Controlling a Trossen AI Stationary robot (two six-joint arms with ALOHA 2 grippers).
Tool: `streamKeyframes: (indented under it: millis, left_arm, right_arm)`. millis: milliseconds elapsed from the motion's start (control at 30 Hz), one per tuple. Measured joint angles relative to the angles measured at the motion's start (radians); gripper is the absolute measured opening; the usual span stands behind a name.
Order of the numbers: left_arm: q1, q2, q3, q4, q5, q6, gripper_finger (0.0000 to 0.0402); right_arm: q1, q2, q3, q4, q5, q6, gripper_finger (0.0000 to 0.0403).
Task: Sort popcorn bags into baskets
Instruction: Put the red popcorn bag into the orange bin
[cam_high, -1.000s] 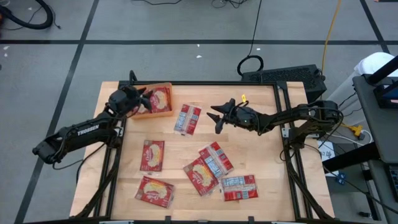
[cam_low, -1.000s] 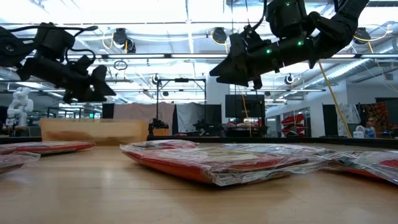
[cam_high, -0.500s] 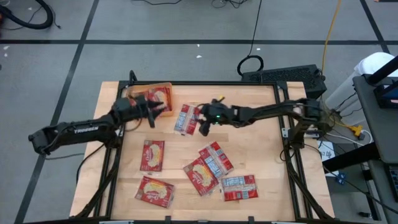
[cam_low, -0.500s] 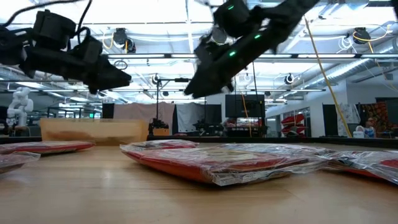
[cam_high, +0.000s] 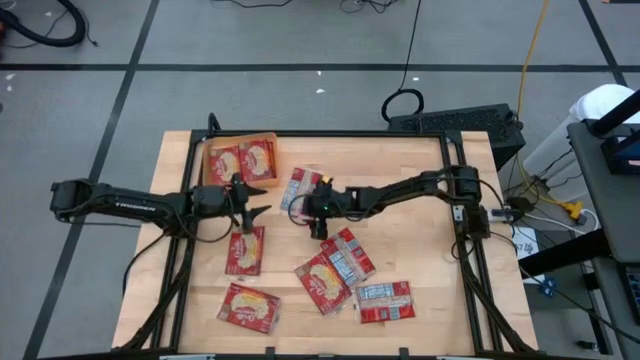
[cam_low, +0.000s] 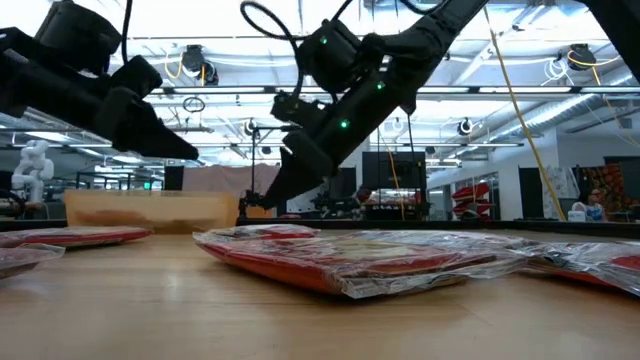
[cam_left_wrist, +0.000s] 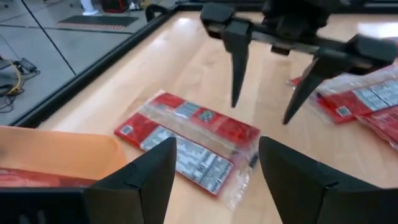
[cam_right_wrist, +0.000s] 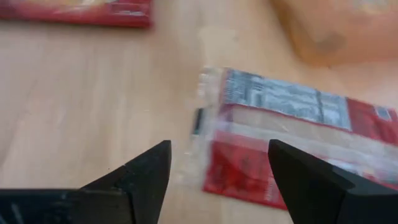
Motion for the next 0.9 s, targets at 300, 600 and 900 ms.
streamKeyframes:
  millis: [300, 600, 900]
  left_arm:
    - [-0.111, 0.018, 0.0, -0.007, -0.084, -0.032, 0.0212]
    - [-0.148, 0.14, 0.0, 0.037, -0.132, -0.043, 0.02]
    - [-0.171, 0.34, 0.0, 0.288, -0.125, 0.058, 0.02]
  right_arm:
    - [0.03, 0.078, -0.02, 0.086, 0.102, -0.016, 0.0247]
    - [0.021, 0.131, -0.018, 0.125, 0.148, 0.074, 0.0148]
    - [0.018, 0.101, -0.022, 0.127, 0.094, 0.078, 0.0015]
